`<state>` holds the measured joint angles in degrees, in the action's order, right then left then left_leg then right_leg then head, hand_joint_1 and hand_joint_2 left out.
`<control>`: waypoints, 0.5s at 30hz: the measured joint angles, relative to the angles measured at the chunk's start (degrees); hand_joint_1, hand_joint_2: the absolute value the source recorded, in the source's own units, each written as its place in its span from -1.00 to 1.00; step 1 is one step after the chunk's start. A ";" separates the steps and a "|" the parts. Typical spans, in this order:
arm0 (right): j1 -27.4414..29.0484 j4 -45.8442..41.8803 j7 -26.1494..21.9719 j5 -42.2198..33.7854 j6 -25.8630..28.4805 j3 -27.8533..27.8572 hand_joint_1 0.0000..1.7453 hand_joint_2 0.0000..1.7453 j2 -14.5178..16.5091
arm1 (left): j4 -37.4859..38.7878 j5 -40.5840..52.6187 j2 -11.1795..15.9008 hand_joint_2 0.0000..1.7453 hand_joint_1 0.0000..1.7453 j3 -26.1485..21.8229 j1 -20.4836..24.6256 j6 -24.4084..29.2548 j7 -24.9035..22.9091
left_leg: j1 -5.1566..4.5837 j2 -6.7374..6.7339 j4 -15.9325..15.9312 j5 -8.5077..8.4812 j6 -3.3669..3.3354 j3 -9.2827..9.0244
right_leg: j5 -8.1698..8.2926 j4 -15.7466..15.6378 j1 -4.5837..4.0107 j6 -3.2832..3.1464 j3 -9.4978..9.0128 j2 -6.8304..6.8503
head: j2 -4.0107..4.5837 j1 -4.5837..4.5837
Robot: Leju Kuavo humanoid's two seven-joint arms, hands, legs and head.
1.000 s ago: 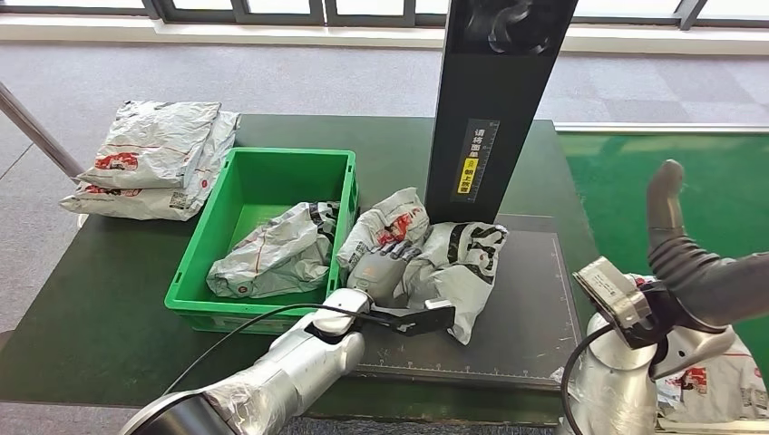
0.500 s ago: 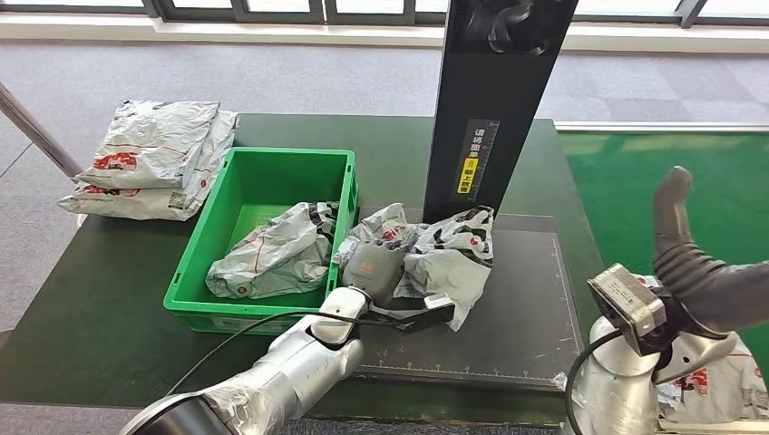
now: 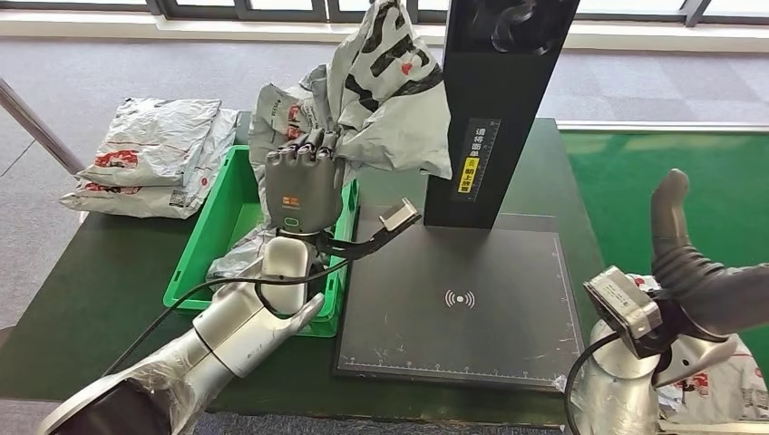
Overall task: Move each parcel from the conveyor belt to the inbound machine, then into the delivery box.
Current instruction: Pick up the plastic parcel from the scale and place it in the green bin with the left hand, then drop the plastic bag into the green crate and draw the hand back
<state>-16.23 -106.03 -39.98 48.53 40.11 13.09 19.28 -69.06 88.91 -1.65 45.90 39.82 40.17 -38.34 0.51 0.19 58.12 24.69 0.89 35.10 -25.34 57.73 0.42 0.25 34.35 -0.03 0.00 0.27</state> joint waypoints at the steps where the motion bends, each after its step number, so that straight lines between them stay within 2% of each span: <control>1: 0.01 0.00 0.00 0.03 -0.01 0.00 -1.00 1.00 0.00 | -2.84 0.01 1.33 1.00 1.00 0.75 0.12 0.00 0.69 | 0.01 -0.02 -0.01 0.00 0.01 0.01 | 0.01 0.00 0.00 0.00 0.01 -0.03 | 0.00 0.00; 3: 0.11 -0.04 0.01 0.04 -0.01 0.04 -1.00 1.00 0.00 | -9.77 0.01 2.42 1.00 1.00 -0.09 -2.20 0.00 6.36 | -0.05 -0.19 -0.01 0.06 0.01 -0.05 | 0.01 0.01 0.06 0.00 0.03 -0.20 | 0.00 -0.04; 4: 0.21 -0.13 0.02 0.02 0.00 0.15 -1.00 1.00 0.00 | -13.83 0.01 1.39 1.00 1.00 -2.15 -4.92 0.01 12.35 | -0.09 -0.25 0.00 0.10 0.00 -0.07 | -0.02 0.01 0.10 0.04 0.03 -0.27 | 0.00 -0.09; 6: 0.39 -0.36 0.02 0.01 0.00 0.47 -1.00 1.00 0.00 | -21.40 0.01 -3.12 1.00 1.00 -8.58 -11.84 0.04 30.60 | -0.15 -0.27 0.02 0.18 -0.05 -0.04 | -0.10 0.00 0.17 0.11 0.05 -0.30 | 0.00 -0.11; 8: 0.43 -0.46 -0.01 0.01 -0.02 0.71 -1.00 1.00 0.00 | -26.58 0.01 -7.21 1.00 1.00 -14.86 -16.49 0.06 49.39 | -0.20 -0.27 0.04 0.29 -0.13 0.00 | -0.15 -0.01 0.22 0.17 0.07 -0.29 | 0.00 -0.06; 9: 0.45 -0.47 -0.01 0.01 -0.03 0.74 -1.00 1.00 0.00 | -28.50 0.00 -8.54 1.00 1.00 -17.45 -17.93 0.06 55.89 | -0.24 -0.31 0.03 0.36 -0.16 -0.03 | -0.16 -0.01 0.26 0.19 0.08 -0.31 | 0.00 -0.04; 10: 0.48 -0.48 0.01 0.00 -0.02 0.79 -1.00 1.00 0.00 | -30.13 -0.01 -9.54 1.00 1.00 -19.68 -19.19 0.04 59.60 | -0.28 -0.35 0.03 0.41 -0.19 -0.06 | -0.18 -0.02 0.28 0.20 0.08 -0.32 | 0.00 -0.06; 11: 0.49 -0.49 0.02 -0.01 -0.02 0.83 -1.00 1.00 0.00 | -31.50 -0.02 -10.39 1.00 1.00 -21.47 -20.35 0.03 60.29 | -0.29 -0.37 0.03 0.43 -0.19 -0.08 | -0.20 -0.02 0.28 0.21 0.09 -0.32 | 0.00 -0.07; 15: 0.51 -0.50 0.00 -0.01 0.01 0.92 -1.00 1.00 0.00 | -35.11 -0.03 -13.19 1.00 1.00 -25.58 -23.15 -0.01 52.54 | -0.27 -0.36 0.02 0.34 -0.15 -0.08 | -0.19 -0.02 0.17 0.18 0.06 -0.29 | -0.01 -0.07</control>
<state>-15.72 -106.53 -39.98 48.52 40.12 14.00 19.28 -104.17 88.88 -14.84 20.31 16.67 40.17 14.20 0.24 -0.17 58.14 25.03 0.74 35.02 -25.54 57.71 0.59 0.43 34.41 -0.31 -0.01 0.20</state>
